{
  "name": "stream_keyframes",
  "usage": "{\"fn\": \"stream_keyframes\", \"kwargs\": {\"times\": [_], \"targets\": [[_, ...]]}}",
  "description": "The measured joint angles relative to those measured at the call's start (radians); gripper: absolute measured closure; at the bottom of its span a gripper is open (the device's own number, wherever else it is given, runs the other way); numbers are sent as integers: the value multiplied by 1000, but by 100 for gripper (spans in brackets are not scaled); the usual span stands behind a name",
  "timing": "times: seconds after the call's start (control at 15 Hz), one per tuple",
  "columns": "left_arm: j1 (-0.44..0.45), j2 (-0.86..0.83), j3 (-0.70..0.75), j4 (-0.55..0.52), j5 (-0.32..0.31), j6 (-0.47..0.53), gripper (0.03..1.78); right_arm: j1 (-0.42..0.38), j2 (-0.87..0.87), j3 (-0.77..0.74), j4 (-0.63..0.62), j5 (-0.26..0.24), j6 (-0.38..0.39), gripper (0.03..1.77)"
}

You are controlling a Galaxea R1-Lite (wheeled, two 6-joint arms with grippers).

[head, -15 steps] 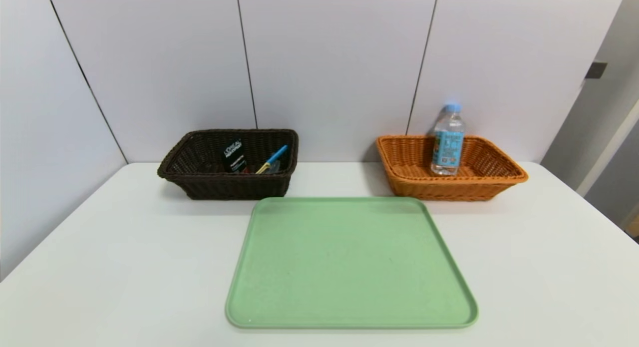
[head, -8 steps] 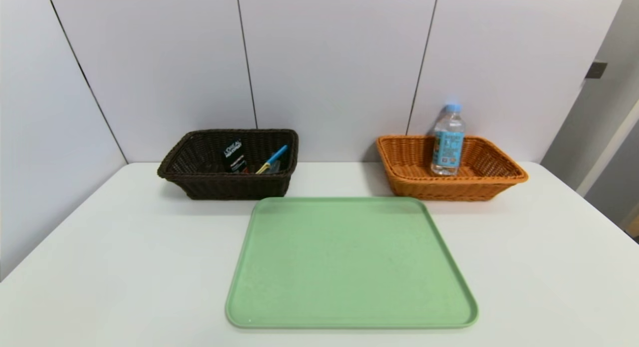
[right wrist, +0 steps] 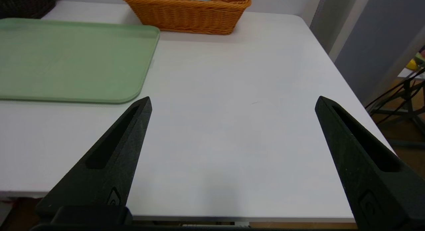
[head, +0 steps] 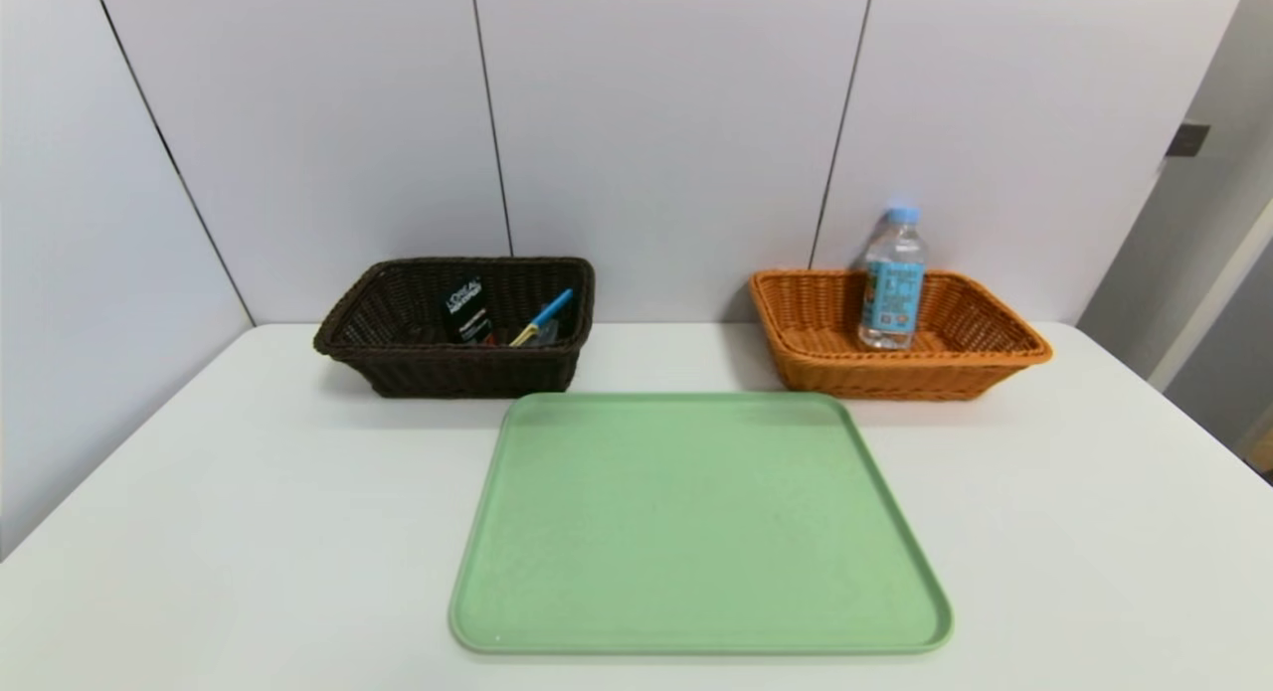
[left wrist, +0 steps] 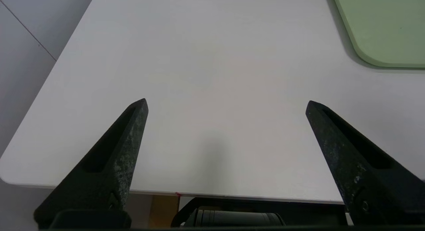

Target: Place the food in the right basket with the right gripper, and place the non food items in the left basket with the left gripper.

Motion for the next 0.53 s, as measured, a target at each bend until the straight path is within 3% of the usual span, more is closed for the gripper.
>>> {"fn": "stream_keyframes", "kwargs": {"times": [0.2, 0.53], "targets": [[-1, -50, 151, -161, 4, 88, 12, 0, 0, 79, -116, -38, 11, 10], [-1, -84, 403, -574, -30, 156, 12, -1, 0, 315, -352, -76, 4, 10]]}}
